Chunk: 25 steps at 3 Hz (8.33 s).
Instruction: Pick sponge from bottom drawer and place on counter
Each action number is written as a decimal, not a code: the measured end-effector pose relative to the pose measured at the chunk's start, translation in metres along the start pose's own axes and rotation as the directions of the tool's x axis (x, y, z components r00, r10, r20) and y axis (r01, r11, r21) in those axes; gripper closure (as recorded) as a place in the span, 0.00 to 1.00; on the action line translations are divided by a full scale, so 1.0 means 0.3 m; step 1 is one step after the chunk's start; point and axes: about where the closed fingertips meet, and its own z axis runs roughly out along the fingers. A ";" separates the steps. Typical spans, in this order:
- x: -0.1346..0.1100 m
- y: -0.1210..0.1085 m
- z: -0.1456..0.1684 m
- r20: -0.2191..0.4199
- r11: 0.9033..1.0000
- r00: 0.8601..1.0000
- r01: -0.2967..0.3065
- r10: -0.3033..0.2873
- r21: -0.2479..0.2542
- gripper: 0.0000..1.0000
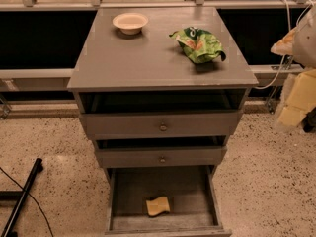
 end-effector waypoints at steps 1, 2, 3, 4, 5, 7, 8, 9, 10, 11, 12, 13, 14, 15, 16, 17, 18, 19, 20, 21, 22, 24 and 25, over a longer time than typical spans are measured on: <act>0.000 0.000 0.000 0.000 1.000 1.000 0.000 0.000 0.000 0.00; -0.098 -0.075 0.208 0.088 0.998 0.995 0.056 -0.053 -0.033 0.00; -0.167 -0.020 0.628 0.192 0.976 0.972 0.165 -0.136 -0.143 0.00; -0.180 -0.019 0.974 0.301 0.953 0.934 0.253 -0.195 -0.167 0.00; -0.169 -0.004 1.090 0.326 0.938 0.919 0.292 -0.221 -0.187 0.00; 0.068 0.220 1.395 0.306 0.946 0.929 0.271 -0.208 -0.179 0.00; 0.108 0.214 1.563 0.357 0.967 0.913 0.242 -0.199 -0.079 0.00; 0.100 0.201 1.586 0.363 0.972 0.912 0.229 -0.193 -0.059 0.00; 0.028 0.207 1.552 0.484 0.972 0.862 0.216 -0.147 -0.090 0.00; -0.196 0.128 1.607 0.699 0.966 0.697 0.256 -0.161 -0.034 0.00; -0.326 0.257 1.901 0.805 0.943 0.575 0.328 -0.149 -0.060 0.00; -0.319 0.307 1.938 0.812 0.944 0.573 0.315 -0.110 -0.095 0.00; -0.321 0.300 1.929 0.811 0.944 0.574 0.317 -0.116 -0.089 0.00; -0.261 0.337 2.041 0.794 0.955 0.605 0.265 -0.059 -0.131 0.00; -0.202 0.415 2.231 0.768 0.956 0.640 0.222 0.006 -0.193 0.00; -0.155 0.486 2.409 0.739 0.955 0.669 0.161 0.080 -0.249 0.00; -0.144 0.514 2.547 0.729 0.956 0.672 0.113 0.129 -0.273 0.00; -0.124 0.506 2.644 0.730 0.960 0.664 0.063 0.163 -0.271 0.00; -0.117 0.509 2.738 0.723 0.962 0.668 0.037 0.178 -0.271 0.14; -0.120 0.532 2.818 0.711 0.957 0.676 0.029 0.194 -0.289 0.35; -0.119 0.562 2.881 0.698 0.950 0.685 0.031 0.207 -0.312 0.39; -0.118 0.586 2.903 0.700 0.945 0.685 0.053 0.201 -0.323 0.00; -0.118 0.588 2.905 0.701 0.945 0.684 0.054 0.201 -0.323 0.00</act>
Offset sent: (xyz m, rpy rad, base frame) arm 0.1240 0.0787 -0.1206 0.1880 0.0059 0.2094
